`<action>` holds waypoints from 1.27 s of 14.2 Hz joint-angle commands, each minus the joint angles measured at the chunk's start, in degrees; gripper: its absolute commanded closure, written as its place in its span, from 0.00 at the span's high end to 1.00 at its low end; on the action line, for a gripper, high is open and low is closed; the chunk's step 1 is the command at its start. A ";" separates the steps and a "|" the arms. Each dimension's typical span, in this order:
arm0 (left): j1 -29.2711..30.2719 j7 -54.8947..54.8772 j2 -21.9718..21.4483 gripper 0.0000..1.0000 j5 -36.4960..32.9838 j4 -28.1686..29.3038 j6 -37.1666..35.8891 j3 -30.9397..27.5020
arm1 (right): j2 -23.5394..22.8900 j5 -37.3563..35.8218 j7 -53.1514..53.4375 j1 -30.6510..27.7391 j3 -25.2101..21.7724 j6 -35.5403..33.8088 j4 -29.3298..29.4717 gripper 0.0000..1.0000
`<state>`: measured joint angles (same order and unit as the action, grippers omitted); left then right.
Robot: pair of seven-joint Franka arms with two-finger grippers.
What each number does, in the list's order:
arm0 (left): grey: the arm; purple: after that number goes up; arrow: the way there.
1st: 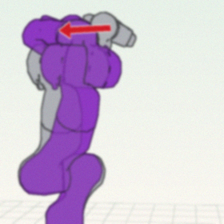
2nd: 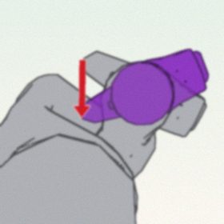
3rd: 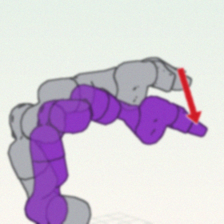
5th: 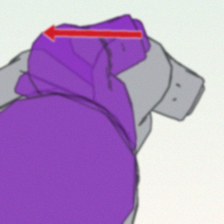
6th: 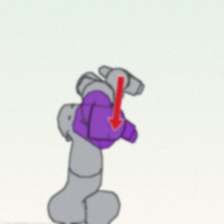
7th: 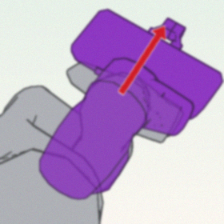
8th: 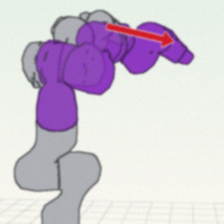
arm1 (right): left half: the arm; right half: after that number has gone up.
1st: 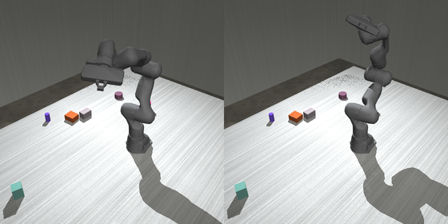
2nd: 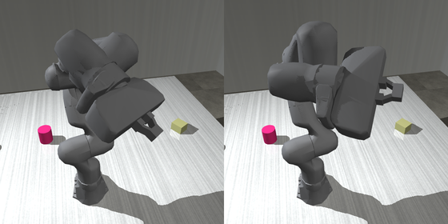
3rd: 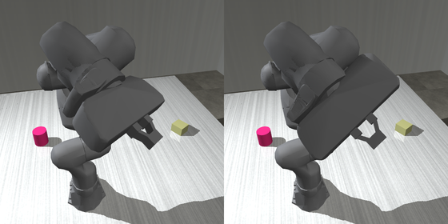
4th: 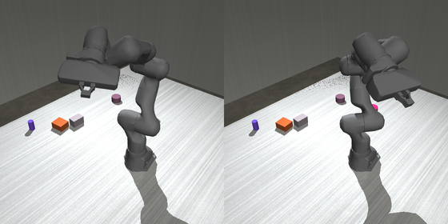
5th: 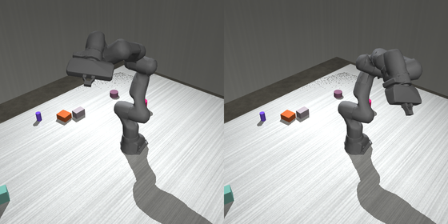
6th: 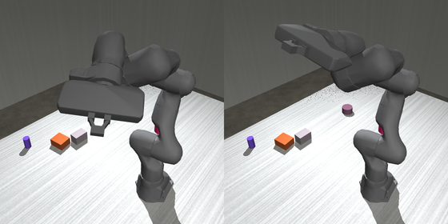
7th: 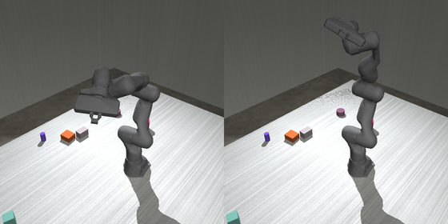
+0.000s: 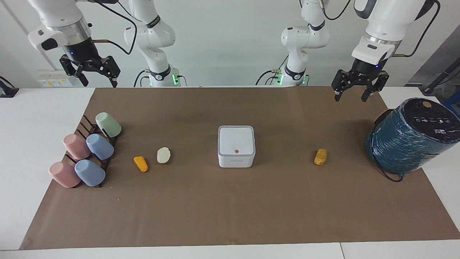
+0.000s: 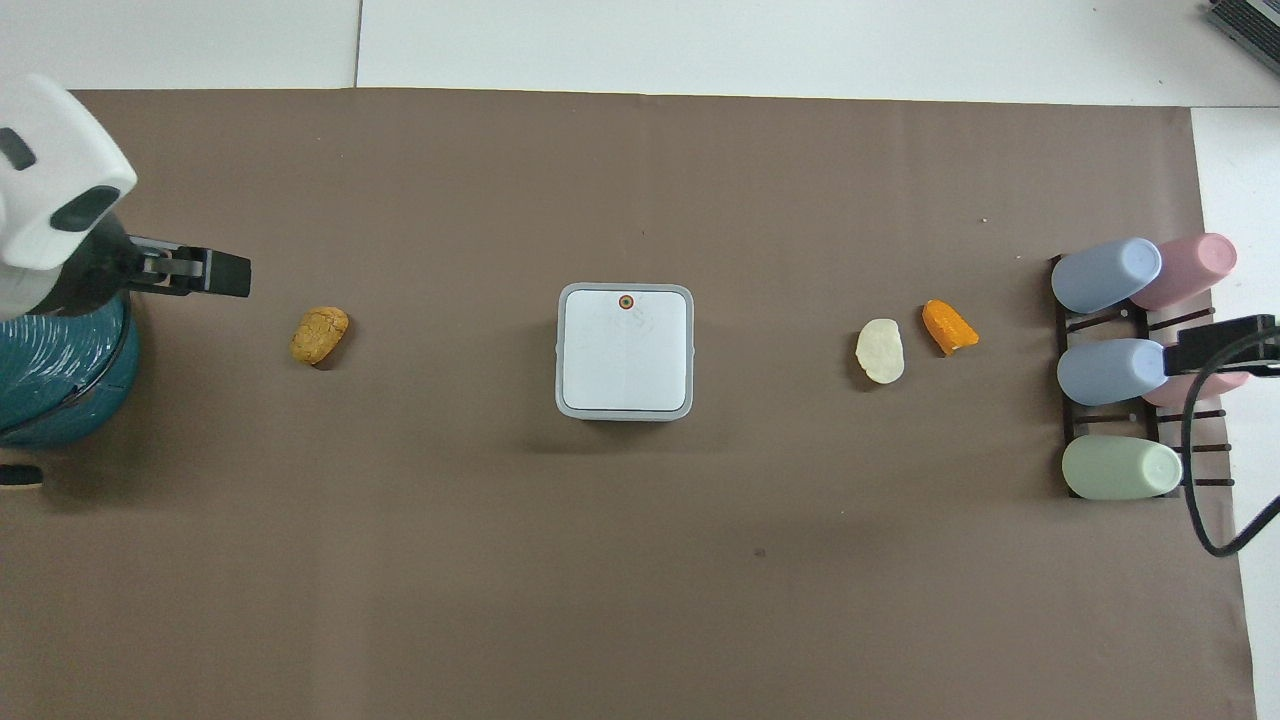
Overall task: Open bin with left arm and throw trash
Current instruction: 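Reach the left gripper to the white bin lid and lift it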
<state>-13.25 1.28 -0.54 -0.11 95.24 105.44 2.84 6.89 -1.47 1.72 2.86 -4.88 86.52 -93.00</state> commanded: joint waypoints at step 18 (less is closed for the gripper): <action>-20.67 18.66 18.55 0.00 0.55 6.54 38.96 -0.82 | 0.93 -0.20 -1.19 -0.48 0.40 4.70 -5.77 1.00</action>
<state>-32.40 18.32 16.67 -0.11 101.42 141.65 2.93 6.90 -1.48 1.63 3.04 -4.82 88.69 -95.70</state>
